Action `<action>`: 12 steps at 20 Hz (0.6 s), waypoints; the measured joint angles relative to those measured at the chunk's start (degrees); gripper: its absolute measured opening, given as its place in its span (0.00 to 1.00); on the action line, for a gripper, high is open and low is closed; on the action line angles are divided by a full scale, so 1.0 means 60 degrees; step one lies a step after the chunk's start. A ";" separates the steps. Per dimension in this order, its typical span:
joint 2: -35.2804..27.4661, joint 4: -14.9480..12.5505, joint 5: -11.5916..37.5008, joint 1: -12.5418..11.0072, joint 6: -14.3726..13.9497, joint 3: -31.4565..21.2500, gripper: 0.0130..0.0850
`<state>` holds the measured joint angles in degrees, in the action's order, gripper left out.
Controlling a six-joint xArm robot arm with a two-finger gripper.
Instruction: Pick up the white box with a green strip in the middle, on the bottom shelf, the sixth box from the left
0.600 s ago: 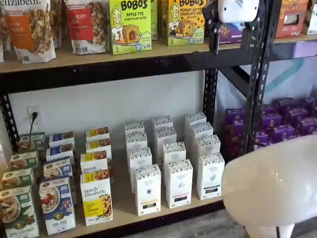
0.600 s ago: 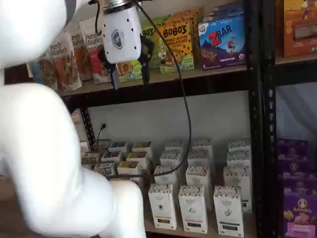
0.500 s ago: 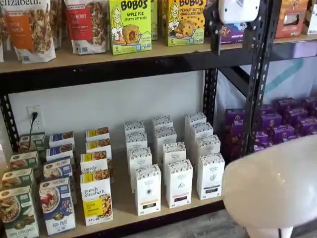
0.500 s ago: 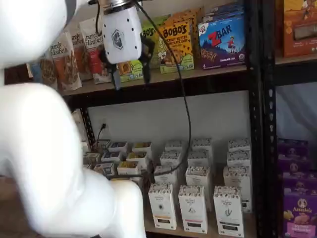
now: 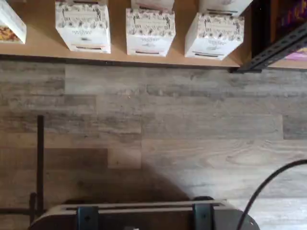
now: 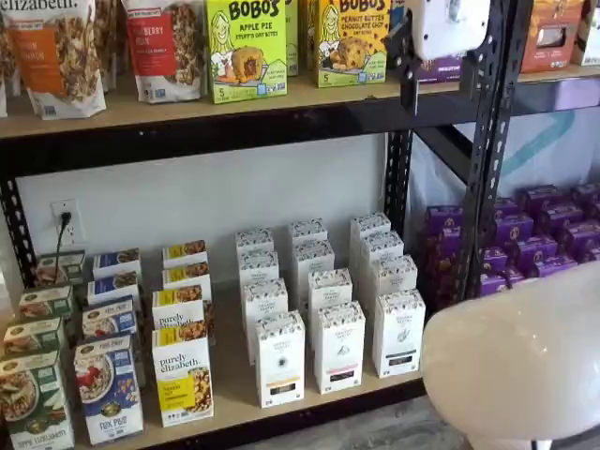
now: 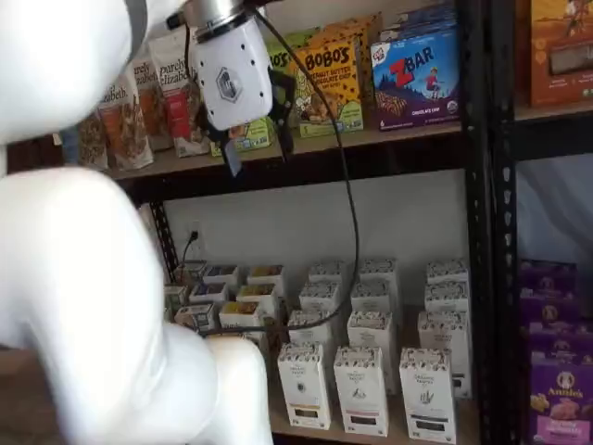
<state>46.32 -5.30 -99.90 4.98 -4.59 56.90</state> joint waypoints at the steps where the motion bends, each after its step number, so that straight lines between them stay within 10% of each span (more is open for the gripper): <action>1: 0.0029 0.0058 0.0189 -0.0095 0.0065 -0.0176 1.00; 12: 0.0118 0.0599 0.3525 -0.1264 0.1010 -0.2916 1.00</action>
<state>47.03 -1.70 -78.75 -2.60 1.47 39.41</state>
